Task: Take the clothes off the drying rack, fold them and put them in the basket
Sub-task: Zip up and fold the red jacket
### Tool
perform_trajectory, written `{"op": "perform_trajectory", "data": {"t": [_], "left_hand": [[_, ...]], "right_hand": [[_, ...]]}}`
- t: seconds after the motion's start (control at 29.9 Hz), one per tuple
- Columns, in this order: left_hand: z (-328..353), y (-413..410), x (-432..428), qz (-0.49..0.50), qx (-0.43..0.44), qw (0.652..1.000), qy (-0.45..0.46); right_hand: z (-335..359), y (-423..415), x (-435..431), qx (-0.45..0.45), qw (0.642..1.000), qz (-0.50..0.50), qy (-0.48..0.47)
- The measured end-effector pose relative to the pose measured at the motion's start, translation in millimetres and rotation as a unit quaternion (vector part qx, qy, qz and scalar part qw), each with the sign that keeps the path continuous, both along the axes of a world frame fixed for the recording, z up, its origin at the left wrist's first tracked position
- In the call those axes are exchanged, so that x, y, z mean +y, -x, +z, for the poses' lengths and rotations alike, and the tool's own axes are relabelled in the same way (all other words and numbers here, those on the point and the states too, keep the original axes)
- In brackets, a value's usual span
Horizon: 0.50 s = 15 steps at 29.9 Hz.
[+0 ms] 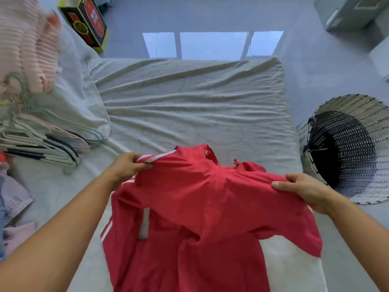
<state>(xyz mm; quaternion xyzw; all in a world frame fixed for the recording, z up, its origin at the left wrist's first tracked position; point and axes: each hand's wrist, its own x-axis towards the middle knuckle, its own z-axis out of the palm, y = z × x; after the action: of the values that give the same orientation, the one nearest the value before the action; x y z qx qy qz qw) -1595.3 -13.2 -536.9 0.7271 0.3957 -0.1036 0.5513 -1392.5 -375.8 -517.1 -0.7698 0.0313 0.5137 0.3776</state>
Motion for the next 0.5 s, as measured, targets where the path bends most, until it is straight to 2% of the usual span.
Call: {"op": "perform_trajectory", "data": {"t": [0.13, 0.23, 0.3, 0.4, 0.5], "left_hand": [[107.6, 15.2, 21.8, -0.014, -0.103, 0.994, 0.045], [190.3, 27.7, 30.8, 0.016, -0.168, 0.984, 0.054], [245.1, 35.2, 34.4, 0.028, -0.219, 0.974, 0.052], [324.3, 51.5, 35.0, 0.004, -0.261, 0.965, 0.036], [382.7, 74.6, 25.8, -0.016, -0.262, 0.965, 0.005]], "right_hand": [[95.1, -11.2, 3.9, -0.027, 0.994, 0.009, -0.103], [176.9, -22.5, 10.5, -0.097, 0.979, -0.01, -0.177], [233.3, -24.0, 12.6, -0.168, 0.965, 0.02, -0.199], [309.8, -19.3, 13.2, -0.277, 0.933, 0.04, -0.225], [361.6, -3.9, 13.6, -0.413, 0.878, 0.07, -0.23]]}}
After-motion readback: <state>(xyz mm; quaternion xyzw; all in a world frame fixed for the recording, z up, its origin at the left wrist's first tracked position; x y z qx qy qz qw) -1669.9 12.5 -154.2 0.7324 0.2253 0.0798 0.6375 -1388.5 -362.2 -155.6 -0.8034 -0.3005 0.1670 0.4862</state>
